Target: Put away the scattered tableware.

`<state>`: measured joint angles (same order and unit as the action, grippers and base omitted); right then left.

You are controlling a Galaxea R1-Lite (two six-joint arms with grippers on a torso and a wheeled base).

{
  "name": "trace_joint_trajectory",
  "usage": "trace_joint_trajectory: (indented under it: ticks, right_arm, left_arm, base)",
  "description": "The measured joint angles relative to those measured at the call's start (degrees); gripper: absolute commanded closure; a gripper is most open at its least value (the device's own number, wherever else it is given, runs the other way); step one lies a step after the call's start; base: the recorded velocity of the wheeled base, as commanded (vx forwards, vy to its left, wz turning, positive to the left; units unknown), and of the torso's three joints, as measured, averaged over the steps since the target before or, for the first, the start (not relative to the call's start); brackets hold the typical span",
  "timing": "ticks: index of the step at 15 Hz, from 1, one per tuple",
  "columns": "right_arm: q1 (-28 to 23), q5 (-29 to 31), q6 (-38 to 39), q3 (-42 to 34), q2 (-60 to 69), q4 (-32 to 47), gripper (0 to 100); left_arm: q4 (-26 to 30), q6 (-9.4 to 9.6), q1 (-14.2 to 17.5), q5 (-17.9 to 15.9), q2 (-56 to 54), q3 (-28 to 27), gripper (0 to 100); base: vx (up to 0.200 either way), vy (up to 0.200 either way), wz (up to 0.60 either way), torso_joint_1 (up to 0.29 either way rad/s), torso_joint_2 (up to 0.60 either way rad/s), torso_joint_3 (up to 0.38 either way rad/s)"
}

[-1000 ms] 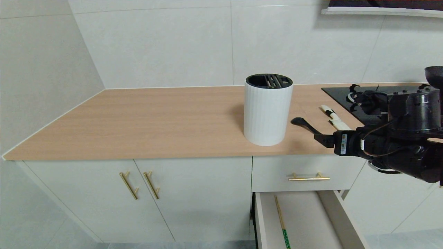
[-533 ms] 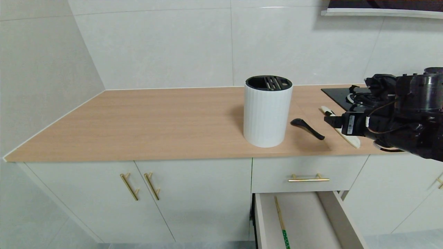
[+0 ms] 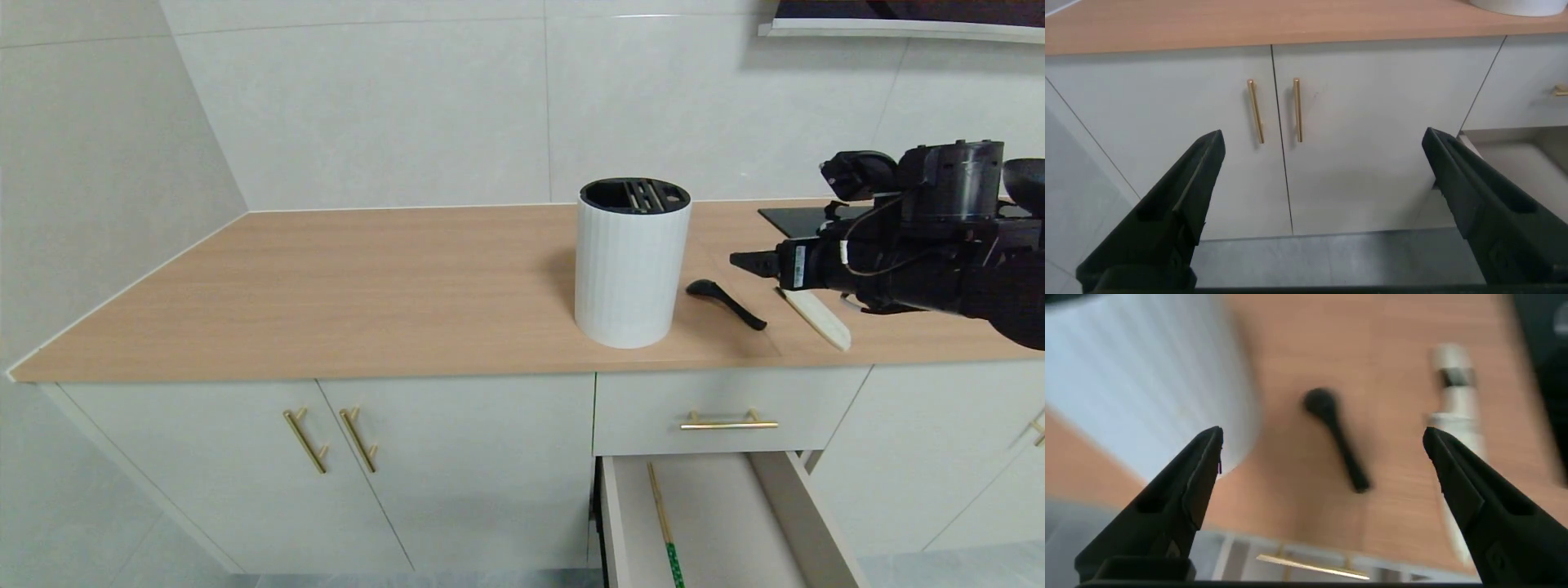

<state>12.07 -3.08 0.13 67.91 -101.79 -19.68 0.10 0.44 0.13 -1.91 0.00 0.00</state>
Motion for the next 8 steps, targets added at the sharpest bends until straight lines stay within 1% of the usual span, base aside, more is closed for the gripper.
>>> trace_joint_trajectory:
  ticks: [2, 3, 6, 8]
  right_arm:
    - [-2.5, -7.4, -0.3, 0.4, -1.4, 2.0, 0]
    - [-3.6, -9.1, -0.5, 0.5, -2.1, 2.3, 0]
    - [-4.7, -9.9, -2.5, 0.8, -5.1, 1.0, 0]
    - [-4.9, -9.1, -3.1, 0.9, -8.3, -3.8, 0]
  left_arm:
    - [0.0, 0.00, 0.0, 0.0, 0.0, 0.0, 0]
    - [0.0, 0.00, 0.0, 0.0, 0.0, 0.0, 0]
    - [0.0, -0.01, 0.0, 0.0, 0.0, 0.0, 0]
    - [0.0, 0.00, 0.0, 0.0, 0.0, 0.0, 0]
  base:
    - [0.000, 0.000, 0.00, 0.000, 0.00, 0.000]
    - [0.000, 0.000, 0.00, 0.000, 0.00, 0.000]
    - [0.000, 0.000, 0.00, 0.000, 0.00, 0.000]
    - [0.000, 0.000, 0.00, 0.000, 0.00, 0.000]
